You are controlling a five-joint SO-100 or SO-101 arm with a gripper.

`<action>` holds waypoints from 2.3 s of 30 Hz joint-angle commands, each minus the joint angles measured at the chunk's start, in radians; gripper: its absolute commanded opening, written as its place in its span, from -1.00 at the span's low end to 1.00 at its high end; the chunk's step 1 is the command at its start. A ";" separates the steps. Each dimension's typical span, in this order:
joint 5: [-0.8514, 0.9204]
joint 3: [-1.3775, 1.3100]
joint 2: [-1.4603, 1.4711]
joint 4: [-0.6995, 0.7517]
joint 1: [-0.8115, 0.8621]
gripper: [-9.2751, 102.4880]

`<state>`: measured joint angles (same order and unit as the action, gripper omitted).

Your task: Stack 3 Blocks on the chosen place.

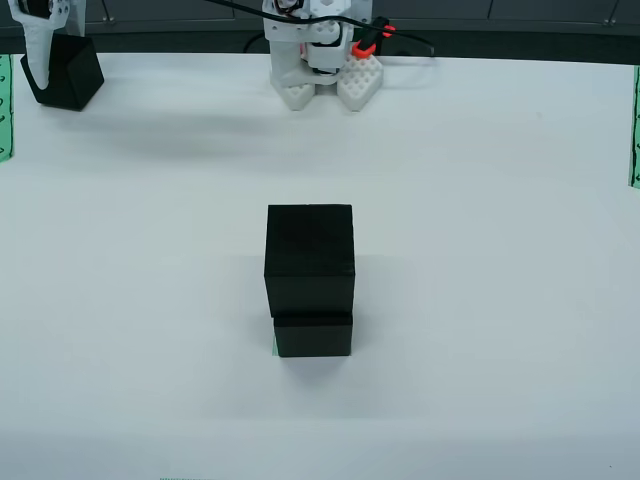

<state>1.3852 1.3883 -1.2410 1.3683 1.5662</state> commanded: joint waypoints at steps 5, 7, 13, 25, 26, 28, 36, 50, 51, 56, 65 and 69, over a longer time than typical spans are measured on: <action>0.002 -0.075 -0.005 0.032 -0.057 -0.51; 0.002 -0.104 -0.009 0.040 -0.086 -0.51; 0.012 -0.163 -0.075 0.035 -0.195 -0.51; 0.021 0.080 -0.497 -0.225 -0.439 -0.51; 0.020 0.124 -0.546 -0.252 -0.469 -0.51; 0.012 0.221 -0.652 -0.324 -0.534 -0.51; 0.037 0.462 -1.035 -0.365 -0.833 -0.51; 0.110 0.819 -1.555 -0.408 -1.284 -0.51; 0.110 0.834 -1.563 -0.414 -1.301 -0.51; 0.110 0.923 -1.560 -0.545 -1.351 -0.51; 0.112 1.074 -1.517 -0.804 -1.430 -0.51; 0.123 1.137 -1.480 -0.905 -1.440 -0.51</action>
<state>1.4941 2.5065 -2.7397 0.5415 0.1319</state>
